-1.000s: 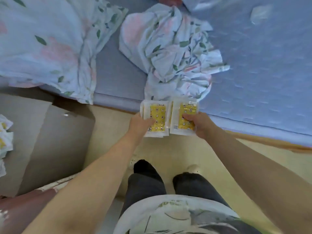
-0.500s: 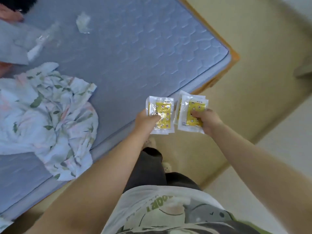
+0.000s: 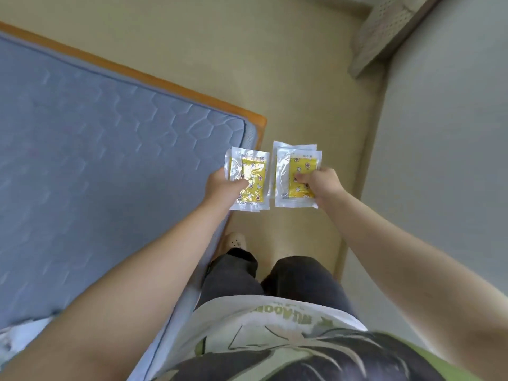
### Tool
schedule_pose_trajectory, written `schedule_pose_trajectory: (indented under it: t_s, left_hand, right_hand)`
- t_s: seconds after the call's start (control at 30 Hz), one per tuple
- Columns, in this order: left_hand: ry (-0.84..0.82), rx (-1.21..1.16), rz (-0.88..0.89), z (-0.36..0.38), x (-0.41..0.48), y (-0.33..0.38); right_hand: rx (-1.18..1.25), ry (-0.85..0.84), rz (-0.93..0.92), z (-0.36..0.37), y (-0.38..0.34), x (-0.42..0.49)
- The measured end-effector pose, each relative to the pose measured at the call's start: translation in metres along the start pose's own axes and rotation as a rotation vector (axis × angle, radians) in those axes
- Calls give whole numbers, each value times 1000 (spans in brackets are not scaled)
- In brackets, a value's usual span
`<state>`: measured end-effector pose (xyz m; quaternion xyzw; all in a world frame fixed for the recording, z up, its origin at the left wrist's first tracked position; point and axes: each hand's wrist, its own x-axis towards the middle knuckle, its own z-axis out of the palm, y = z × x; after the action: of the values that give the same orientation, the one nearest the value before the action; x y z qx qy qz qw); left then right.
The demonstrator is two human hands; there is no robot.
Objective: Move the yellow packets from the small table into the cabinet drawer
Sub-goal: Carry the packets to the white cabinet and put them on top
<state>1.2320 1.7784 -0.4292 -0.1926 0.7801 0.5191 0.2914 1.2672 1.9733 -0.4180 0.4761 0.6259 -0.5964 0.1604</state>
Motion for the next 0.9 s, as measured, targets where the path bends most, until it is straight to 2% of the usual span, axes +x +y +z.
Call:
schedule_pose_trajectory:
  t_s: [0.2, 0.37, 0.57, 0.73, 0.9]
  left_hand:
    - [-48, 68, 29, 48, 86, 92]
    - [-73, 65, 49, 104, 164, 179]
    - [48, -43, 47, 145, 247, 290]
    - [152, -153, -31, 138, 299, 359]
    - [251, -210, -101, 90, 366, 388]
  right_hand:
    - [51, 75, -17, -42, -86, 68]
    - [44, 55, -31, -78, -174, 158]
    - [-72, -32, -14, -96, -303, 260]
    - [-200, -154, -10, -72, -401, 320]
    - [-316, -259, -30, -5, -475, 370]
